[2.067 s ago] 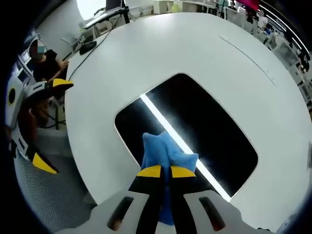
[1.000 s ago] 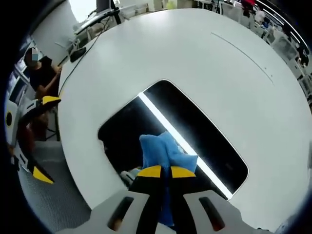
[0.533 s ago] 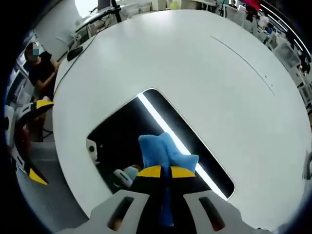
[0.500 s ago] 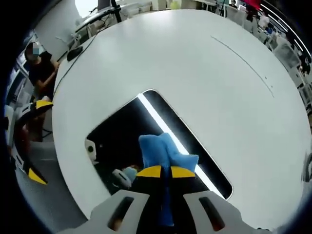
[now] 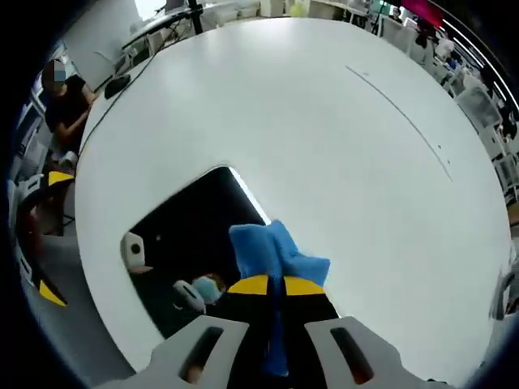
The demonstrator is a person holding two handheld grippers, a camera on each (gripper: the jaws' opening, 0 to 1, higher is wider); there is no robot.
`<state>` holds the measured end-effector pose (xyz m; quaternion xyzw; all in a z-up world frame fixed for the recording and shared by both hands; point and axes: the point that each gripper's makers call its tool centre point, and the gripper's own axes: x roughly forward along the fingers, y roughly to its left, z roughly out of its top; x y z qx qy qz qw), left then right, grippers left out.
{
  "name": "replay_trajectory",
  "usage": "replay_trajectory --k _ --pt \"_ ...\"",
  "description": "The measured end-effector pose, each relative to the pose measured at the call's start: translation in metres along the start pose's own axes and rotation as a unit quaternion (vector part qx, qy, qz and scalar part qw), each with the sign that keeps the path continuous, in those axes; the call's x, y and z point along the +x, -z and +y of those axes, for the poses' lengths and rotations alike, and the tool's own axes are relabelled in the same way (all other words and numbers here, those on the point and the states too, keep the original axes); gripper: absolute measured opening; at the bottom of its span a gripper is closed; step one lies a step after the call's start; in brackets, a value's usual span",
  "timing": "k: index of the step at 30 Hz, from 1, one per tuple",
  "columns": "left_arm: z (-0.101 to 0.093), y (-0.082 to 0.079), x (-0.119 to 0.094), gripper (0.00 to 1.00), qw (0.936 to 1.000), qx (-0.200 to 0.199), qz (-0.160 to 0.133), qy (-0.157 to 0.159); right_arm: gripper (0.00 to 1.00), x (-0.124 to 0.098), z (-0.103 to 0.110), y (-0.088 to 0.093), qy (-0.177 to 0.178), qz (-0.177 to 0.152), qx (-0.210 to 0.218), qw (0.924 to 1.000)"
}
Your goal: Wipe the mirror surface with the cleaning cloth until all visible marks leave the cleaned area.
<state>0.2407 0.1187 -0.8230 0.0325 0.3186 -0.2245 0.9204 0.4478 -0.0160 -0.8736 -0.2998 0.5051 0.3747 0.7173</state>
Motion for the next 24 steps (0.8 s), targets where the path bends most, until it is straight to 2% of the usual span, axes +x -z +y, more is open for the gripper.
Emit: replay_trajectory --k 12,14,16,24 --pt "-0.0004 -0.0010 -0.0003 0.99 1.0000 0.000 0.001 0.000 0.00 0.0015 0.0000 0.0003 -0.017 0.003 -0.008 0.9998" --pt "-0.0004 -0.0009 -0.0003 0.99 1.0000 0.000 0.001 -0.001 0.00 0.0012 0.0000 0.0007 -0.014 0.000 -0.034 0.9993" --pt "-0.0001 -0.0013 -0.0004 0.99 1.0000 -0.002 0.000 -0.001 0.00 -0.0014 0.0057 0.0038 -0.011 0.000 -0.038 0.9992" --pt "0.0005 -0.0020 -0.0005 0.99 1.0000 -0.004 -0.001 -0.003 0.00 -0.0051 0.0062 0.0038 -0.006 0.007 -0.043 0.9990"
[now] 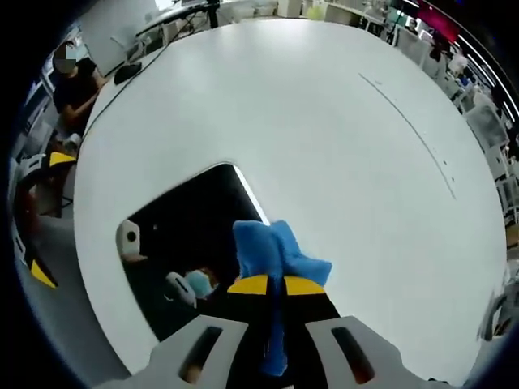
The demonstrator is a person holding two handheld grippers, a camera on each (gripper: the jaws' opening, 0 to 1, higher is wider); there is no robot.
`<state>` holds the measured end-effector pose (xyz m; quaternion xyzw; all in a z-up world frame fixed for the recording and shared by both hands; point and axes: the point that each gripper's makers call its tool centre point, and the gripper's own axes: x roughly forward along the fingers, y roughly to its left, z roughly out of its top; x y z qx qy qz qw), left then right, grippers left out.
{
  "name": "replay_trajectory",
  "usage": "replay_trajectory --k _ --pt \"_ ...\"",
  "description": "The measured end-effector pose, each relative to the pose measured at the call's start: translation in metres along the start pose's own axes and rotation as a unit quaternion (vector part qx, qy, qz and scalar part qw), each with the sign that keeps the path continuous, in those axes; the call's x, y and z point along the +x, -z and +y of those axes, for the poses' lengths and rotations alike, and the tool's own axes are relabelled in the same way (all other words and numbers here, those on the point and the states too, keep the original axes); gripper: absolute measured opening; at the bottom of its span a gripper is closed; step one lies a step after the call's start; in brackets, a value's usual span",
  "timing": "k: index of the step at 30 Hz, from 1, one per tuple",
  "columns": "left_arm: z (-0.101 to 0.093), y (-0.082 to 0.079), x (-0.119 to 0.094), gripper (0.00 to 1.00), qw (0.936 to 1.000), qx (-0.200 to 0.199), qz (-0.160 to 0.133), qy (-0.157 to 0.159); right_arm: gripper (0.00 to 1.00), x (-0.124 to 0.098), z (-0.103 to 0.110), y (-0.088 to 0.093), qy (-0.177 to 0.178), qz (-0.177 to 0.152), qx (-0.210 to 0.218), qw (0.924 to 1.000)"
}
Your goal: Wipe the mirror surface with the cleaning cloth until all visible marks leave the cleaned area.
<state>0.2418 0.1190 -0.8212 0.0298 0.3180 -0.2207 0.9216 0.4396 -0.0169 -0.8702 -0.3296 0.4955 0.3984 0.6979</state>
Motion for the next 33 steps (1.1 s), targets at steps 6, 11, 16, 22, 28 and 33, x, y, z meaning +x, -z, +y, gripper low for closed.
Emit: replay_trajectory --k 6,11,16,22,28,33 --pt "0.0004 0.0000 0.0000 0.99 1.0000 -0.001 -0.001 0.000 0.00 0.0051 -0.0058 -0.0027 0.001 0.001 -0.002 1.0000" --pt "0.0004 -0.0002 0.0002 0.99 1.0000 -0.001 -0.002 0.000 0.00 0.0061 -0.0066 -0.0036 0.001 -0.002 -0.001 1.0000" --pt "0.0004 0.0004 0.0000 0.99 1.0000 -0.002 -0.002 -0.001 0.00 0.0064 -0.0076 -0.0038 0.001 -0.003 0.001 1.0000" --pt "0.0006 0.0012 0.0002 0.99 1.0000 -0.001 0.000 -0.001 0.00 0.0008 -0.0038 0.0001 -0.005 -0.016 0.005 0.9998" --pt "0.0010 0.0021 0.0003 0.99 1.0000 0.000 0.001 -0.001 0.00 0.0020 -0.0053 -0.0009 -0.007 -0.017 0.016 0.9997" --pt "0.0019 0.0021 0.0005 0.99 1.0000 -0.001 0.000 -0.002 0.00 0.0008 -0.0045 -0.0006 -0.004 -0.015 0.015 0.9998"
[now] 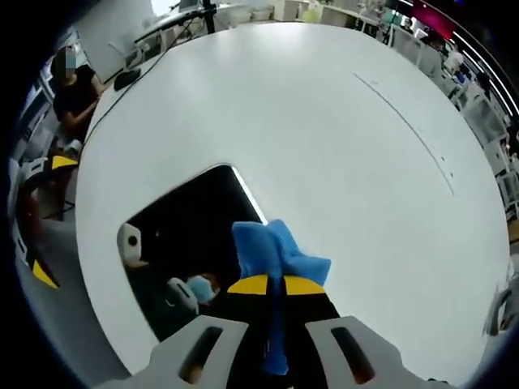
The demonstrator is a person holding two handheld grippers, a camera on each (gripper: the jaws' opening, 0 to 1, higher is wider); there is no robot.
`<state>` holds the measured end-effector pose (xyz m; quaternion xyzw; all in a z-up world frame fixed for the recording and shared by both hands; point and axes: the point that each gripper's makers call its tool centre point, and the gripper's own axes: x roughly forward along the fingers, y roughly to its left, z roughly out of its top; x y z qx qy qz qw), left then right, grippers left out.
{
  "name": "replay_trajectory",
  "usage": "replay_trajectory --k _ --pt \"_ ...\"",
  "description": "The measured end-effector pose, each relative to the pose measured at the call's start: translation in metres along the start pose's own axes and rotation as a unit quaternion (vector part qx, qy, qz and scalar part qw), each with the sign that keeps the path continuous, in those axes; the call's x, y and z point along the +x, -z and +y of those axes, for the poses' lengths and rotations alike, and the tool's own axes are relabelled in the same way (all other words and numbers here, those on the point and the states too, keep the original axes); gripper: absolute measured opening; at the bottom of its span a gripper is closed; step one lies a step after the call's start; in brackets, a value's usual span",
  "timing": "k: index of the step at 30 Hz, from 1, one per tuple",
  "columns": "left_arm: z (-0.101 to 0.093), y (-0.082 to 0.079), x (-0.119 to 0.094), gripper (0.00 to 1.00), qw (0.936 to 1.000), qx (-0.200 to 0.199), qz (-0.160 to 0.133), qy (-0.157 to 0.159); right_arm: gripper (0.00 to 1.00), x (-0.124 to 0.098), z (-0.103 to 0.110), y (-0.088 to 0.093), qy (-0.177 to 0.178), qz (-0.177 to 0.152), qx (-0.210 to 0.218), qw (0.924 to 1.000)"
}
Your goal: Wipe the mirror surface with the cleaning cloth until all visible marks leave the cleaned area.
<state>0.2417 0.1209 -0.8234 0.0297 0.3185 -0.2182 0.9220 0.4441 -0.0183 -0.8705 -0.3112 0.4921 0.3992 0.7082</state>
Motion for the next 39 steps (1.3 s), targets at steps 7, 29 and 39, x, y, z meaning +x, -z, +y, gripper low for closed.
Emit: replay_trajectory --k 7,29,39 --pt "0.000 0.001 0.000 0.99 1.0000 0.002 0.001 0.002 0.00 -0.002 -0.006 0.007 0.005 0.005 0.003 1.0000" --pt "0.000 0.000 0.000 0.99 1.0000 0.002 0.001 0.001 0.00 -0.006 -0.026 0.031 0.008 0.014 0.042 0.9990" --pt "-0.001 -0.001 0.001 0.99 1.0000 0.004 -0.001 0.000 0.00 -0.002 -0.027 0.027 0.063 0.013 0.028 0.9975"
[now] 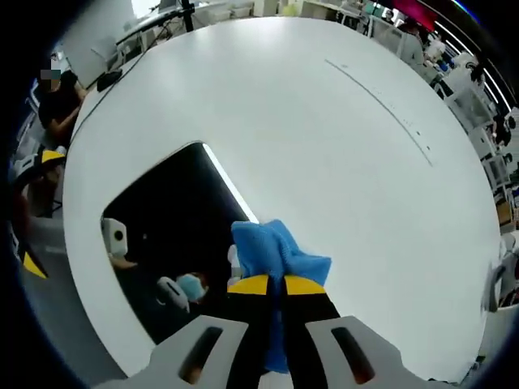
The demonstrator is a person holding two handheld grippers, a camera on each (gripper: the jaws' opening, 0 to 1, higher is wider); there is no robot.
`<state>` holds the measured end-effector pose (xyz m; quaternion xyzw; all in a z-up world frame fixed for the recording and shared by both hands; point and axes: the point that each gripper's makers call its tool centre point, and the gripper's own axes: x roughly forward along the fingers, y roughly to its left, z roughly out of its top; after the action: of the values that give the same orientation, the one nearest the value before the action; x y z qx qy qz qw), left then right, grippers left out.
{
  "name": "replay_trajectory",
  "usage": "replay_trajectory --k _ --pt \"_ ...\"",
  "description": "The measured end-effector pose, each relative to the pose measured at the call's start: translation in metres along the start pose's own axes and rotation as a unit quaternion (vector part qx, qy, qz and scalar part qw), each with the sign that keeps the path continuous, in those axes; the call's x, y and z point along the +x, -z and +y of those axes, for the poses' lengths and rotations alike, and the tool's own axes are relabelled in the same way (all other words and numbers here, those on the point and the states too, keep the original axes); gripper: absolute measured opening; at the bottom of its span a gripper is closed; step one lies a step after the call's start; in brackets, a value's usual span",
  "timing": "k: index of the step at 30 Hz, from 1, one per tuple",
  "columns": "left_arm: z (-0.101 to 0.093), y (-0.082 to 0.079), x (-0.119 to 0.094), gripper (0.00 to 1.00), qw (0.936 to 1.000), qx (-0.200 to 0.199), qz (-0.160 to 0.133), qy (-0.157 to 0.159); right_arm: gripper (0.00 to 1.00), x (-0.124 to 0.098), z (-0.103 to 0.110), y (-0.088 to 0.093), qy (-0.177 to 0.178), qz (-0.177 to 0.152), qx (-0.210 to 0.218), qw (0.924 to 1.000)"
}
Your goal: Wipe the mirror surface with the cleaning cloth until all visible marks leave the cleaned area.
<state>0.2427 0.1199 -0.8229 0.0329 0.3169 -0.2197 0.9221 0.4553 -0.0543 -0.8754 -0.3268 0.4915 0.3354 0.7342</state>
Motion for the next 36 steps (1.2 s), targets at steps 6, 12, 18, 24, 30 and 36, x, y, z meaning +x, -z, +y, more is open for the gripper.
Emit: replay_trajectory --k 6,12,18,24,30,36 --pt "0.000 -0.001 0.000 0.99 1.0000 0.000 -0.001 0.000 0.00 -0.009 0.012 0.008 0.014 -0.005 0.005 0.9999" --pt "-0.001 -0.001 0.000 0.99 1.0000 0.001 -0.002 0.001 0.00 -0.018 0.030 0.018 0.004 -0.009 0.017 0.9998" --pt "0.000 -0.002 0.000 0.99 1.0000 0.001 -0.003 0.001 0.00 -0.028 0.053 0.027 -0.001 -0.016 0.018 0.9997" --pt "0.000 -0.002 0.000 0.99 1.0000 0.000 -0.005 0.000 0.00 -0.028 0.063 0.033 -0.006 -0.015 0.014 0.9998" --pt "0.001 -0.003 -0.001 0.99 1.0000 0.000 -0.006 -0.001 0.00 -0.030 0.069 0.037 -0.012 -0.017 0.021 0.9996" --pt "0.001 -0.004 -0.001 0.99 1.0000 0.001 -0.008 0.000 0.00 -0.032 0.076 0.040 -0.022 -0.020 0.031 0.9991"
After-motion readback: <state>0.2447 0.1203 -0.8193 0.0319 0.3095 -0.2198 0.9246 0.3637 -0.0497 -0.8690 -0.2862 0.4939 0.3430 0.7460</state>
